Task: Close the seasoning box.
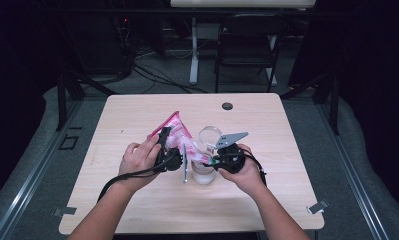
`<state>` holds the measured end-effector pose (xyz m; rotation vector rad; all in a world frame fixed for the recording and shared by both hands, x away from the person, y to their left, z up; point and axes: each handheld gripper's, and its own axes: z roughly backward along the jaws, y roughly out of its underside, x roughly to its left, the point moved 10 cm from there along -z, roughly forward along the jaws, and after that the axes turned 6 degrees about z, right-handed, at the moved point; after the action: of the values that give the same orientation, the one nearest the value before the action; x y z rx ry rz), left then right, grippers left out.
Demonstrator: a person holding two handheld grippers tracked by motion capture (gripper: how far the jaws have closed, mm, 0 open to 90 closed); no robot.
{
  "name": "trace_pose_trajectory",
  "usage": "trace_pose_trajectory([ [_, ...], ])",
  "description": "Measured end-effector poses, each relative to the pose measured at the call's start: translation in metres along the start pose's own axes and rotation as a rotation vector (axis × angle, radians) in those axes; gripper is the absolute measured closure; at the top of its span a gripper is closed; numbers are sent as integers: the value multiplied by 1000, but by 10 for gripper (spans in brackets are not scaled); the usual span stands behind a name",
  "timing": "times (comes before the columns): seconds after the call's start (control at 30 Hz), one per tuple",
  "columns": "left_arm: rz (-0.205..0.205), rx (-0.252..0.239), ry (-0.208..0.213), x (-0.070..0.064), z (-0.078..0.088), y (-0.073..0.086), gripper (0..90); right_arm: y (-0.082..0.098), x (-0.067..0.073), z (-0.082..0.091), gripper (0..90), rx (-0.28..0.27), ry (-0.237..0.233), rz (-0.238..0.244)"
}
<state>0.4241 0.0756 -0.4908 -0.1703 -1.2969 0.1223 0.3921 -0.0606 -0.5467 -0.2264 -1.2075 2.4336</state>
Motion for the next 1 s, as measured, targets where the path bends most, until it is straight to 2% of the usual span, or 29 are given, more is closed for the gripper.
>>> trace_pose_trajectory([
  [0.23, -1, 1, -4, 1, 2, 0, 623, -1, -1, 0, 900, -5, 4, -6],
  [0.6, -24, -3, -6, 1, 2, -2, 623, 0, -3, 1, 900, -14, 6, -20],
  [0.8, -36, -9, -21, 3, 4, -3, 623, 0, -3, 1, 900, -14, -1, -25],
  [1.0, -42, -12, -28, 3, 5, -4, 624, 0, -5, 1, 900, -13, 17, -26],
])
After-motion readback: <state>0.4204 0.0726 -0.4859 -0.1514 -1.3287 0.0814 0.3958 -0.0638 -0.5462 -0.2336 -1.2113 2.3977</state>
